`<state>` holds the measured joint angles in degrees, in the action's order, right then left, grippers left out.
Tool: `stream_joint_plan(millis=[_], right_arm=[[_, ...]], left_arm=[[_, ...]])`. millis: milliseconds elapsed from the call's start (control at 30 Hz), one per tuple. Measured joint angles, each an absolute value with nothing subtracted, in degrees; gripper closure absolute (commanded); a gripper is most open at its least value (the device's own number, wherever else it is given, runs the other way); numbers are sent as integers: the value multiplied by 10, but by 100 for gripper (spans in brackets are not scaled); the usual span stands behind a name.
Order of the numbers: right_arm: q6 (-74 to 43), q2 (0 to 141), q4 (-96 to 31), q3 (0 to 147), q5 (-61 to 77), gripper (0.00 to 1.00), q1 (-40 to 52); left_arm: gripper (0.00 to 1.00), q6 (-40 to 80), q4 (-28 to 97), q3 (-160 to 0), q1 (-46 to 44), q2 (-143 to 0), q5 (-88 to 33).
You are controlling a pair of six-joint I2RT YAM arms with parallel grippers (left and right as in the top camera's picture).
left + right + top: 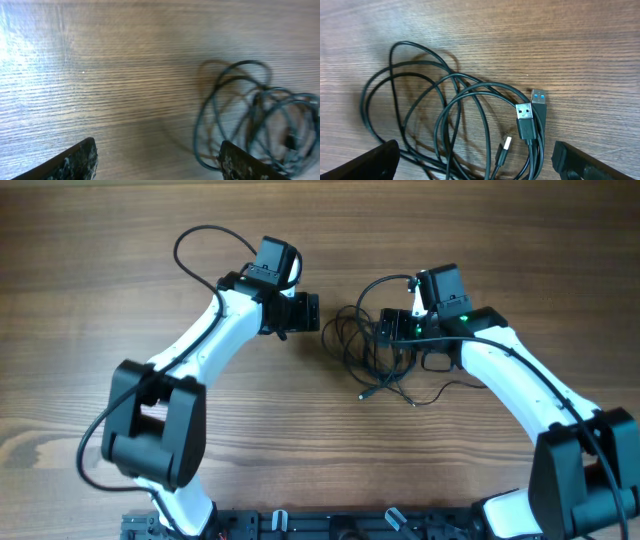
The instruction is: Untangle cables
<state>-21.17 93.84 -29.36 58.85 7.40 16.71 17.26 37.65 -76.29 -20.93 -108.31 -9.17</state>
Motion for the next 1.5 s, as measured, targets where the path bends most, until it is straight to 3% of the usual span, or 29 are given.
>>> stream_joint_plan(millis=[67,233,267,300,333,533,633,667,700,767,900,1367,1400,1467,1500], right_arm=[[-212,953,-293,588,74,0,167],[-215,970,-293,588,74,0,167],[-218,970,-293,588,74,0,167],[-220,970,-293,588,74,0,167],[-223,970,-292,588,74,1,167],[-225,970,-292,588,74,0,167],[-225,970,-291,588,74,0,167],[-225,970,-291,588,74,0,167],[-225,970,-291,588,74,0,167],[-225,970,-291,588,74,0,167],[-225,970,-289,588,74,0,167],[-238,970,-280,588,75,0,167],[-239,970,-280,588,74,0,167],[-240,970,-280,588,74,0,167],[-240,970,-280,588,74,0,167]], left_arm=[[24,173,377,-762,-209,-1105,-86],[36,194,371,-767,-209,-1160,-58],[63,195,370,-771,-209,-1164,-56],[83,197,370,-773,-209,-1168,-52],[96,200,369,-777,-209,-1171,-51],[96,194,365,-780,-205,-1174,-57],[90,192,364,-774,-205,-1111,-77],[80,192,364,-774,-205,-1078,-80],[59,192,362,-775,-205,-1029,-84],[27,187,364,-779,-205,-1009,-86],[22,189,382,-778,-205,-1056,-89],[39,188,358,-768,-206,-1164,-89],[46,188,357,-769,-206,-1166,-89],[89,186,351,-776,-213,-1173,-88],[96,187,348,-778,-218,-1177,-86]])
